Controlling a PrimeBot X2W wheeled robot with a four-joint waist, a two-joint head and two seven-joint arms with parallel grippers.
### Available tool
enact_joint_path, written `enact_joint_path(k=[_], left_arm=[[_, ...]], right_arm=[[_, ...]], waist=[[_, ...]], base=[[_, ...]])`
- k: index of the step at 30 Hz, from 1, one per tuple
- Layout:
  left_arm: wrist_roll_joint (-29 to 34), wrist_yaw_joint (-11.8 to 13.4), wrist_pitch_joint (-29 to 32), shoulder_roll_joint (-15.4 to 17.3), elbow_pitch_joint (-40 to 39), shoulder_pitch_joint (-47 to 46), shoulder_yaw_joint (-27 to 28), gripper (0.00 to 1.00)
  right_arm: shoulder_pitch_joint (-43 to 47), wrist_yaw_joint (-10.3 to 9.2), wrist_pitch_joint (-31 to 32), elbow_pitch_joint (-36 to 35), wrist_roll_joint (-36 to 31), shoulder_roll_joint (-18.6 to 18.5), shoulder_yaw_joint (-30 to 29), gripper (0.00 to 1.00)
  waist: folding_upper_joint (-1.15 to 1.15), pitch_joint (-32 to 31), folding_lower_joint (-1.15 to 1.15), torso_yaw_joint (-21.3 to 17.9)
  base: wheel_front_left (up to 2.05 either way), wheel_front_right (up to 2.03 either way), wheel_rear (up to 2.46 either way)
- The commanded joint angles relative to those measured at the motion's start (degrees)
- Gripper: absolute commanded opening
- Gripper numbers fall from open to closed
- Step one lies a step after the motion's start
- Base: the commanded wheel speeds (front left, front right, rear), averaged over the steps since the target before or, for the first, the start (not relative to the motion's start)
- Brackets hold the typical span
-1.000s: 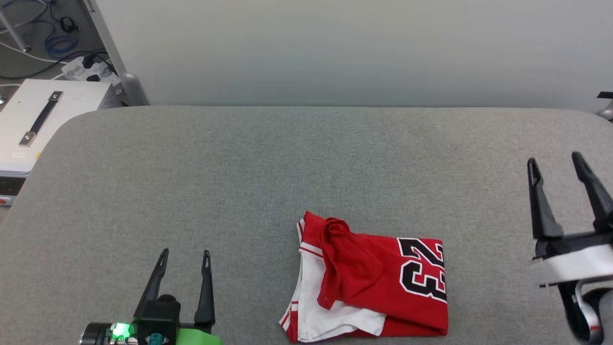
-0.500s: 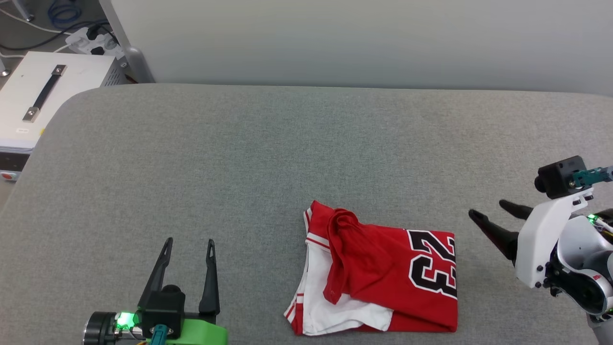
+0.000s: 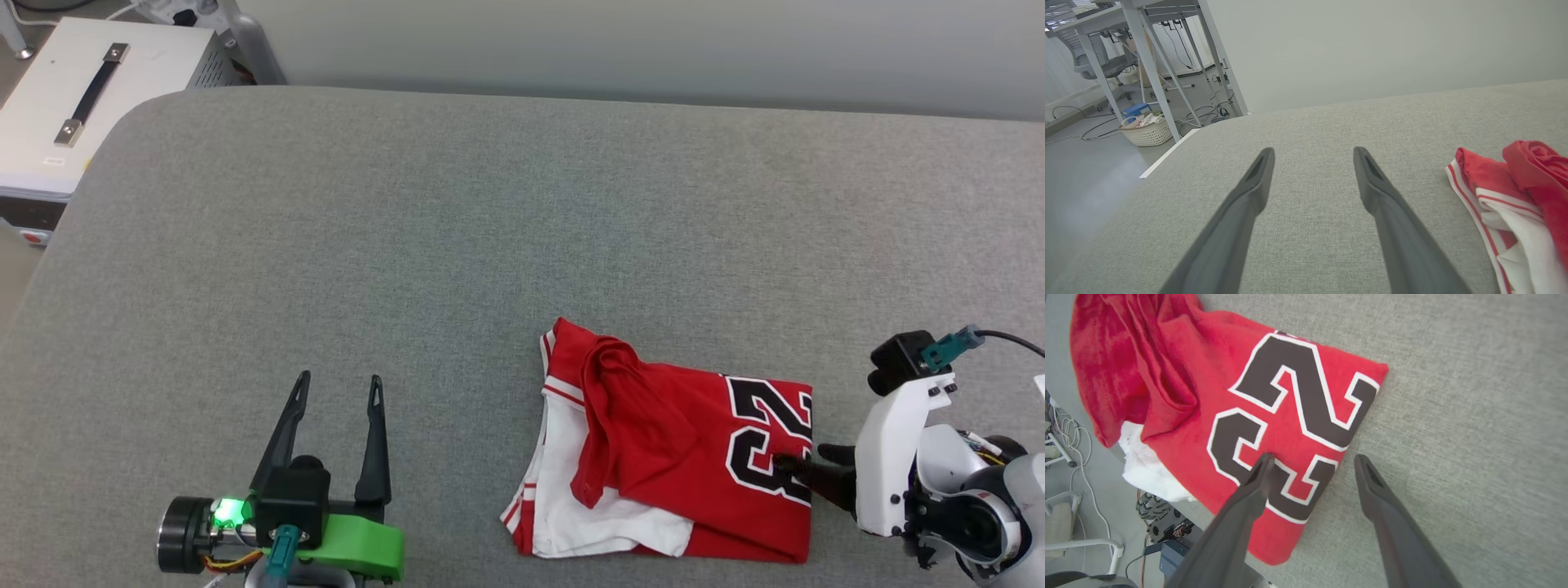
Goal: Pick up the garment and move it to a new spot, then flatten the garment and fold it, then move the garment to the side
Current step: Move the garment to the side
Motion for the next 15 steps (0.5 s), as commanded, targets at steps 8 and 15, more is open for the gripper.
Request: enact_joint_path(k=[8,15], left_arm=[[0.68,-0.35,-0.34,-0.49,0.04,-3.31,-0.58,1.0],[0.65,-0.2,-0.34,-0.43,0.31,-3.77,-0.78,1.0]], right_arm=[[-1.93,-0.04,-3.08,6.24,1.96,3.11,4.76,1.0],[-2.2,-0.04,-7.21,7.78,4.31,3.3,9.31,1.0]], waist=[[0.0,3.94,0.0,2.64],[0.0,4.17,0.0,2.94]], base=[[0.0,0.0,0.0],[0.0,0.0,0.0]])
